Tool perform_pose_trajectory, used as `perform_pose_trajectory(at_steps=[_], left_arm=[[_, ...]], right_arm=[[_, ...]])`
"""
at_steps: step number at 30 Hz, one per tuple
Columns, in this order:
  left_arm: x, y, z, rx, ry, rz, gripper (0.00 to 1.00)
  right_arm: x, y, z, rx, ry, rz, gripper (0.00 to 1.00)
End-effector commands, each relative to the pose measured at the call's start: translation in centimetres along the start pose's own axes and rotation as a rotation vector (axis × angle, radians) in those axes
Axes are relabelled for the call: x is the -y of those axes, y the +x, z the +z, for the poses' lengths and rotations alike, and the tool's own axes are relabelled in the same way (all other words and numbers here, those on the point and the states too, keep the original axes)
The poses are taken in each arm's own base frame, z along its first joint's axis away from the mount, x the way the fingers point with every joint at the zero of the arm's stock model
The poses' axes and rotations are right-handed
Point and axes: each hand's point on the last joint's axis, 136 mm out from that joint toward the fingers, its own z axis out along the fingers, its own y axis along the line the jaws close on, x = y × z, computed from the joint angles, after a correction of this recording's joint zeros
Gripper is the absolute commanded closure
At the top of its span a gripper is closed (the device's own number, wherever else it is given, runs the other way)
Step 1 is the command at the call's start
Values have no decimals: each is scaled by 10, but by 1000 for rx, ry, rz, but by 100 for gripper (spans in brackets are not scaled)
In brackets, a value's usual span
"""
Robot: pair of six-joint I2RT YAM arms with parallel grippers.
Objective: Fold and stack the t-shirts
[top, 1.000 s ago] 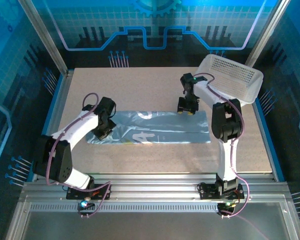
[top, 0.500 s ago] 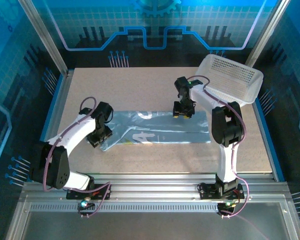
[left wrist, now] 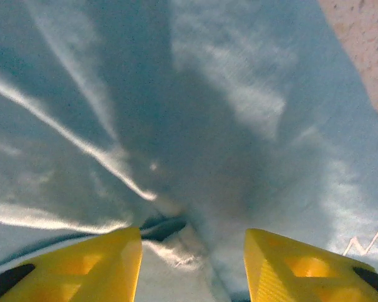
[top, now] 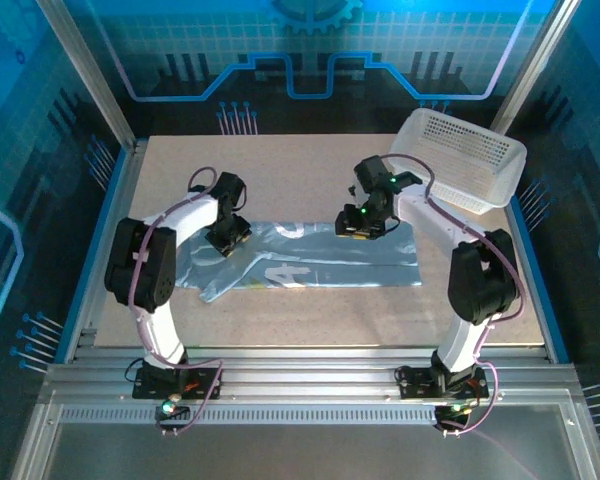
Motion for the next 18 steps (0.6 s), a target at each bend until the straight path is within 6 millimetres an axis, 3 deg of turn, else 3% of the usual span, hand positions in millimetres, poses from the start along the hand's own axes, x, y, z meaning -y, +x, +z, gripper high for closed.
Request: perform_pose_trajectory(at_steps=[1,6,15,18], left_arm=[[2,-8,-4,11,-8,25,57],[-4,3,3,-27,-22,32,65],[-11,8,10,-46,-58,44,63],[-11,9,12,-45,-58,43,70]], right_arm=[[-9,8,-2,-3,-45,-10,55],[-8,8,-2,-4,-39,-5,55],[-11,1,1,-5,-40,0,57],[-12,1,1,-5,-39,-1,57]])
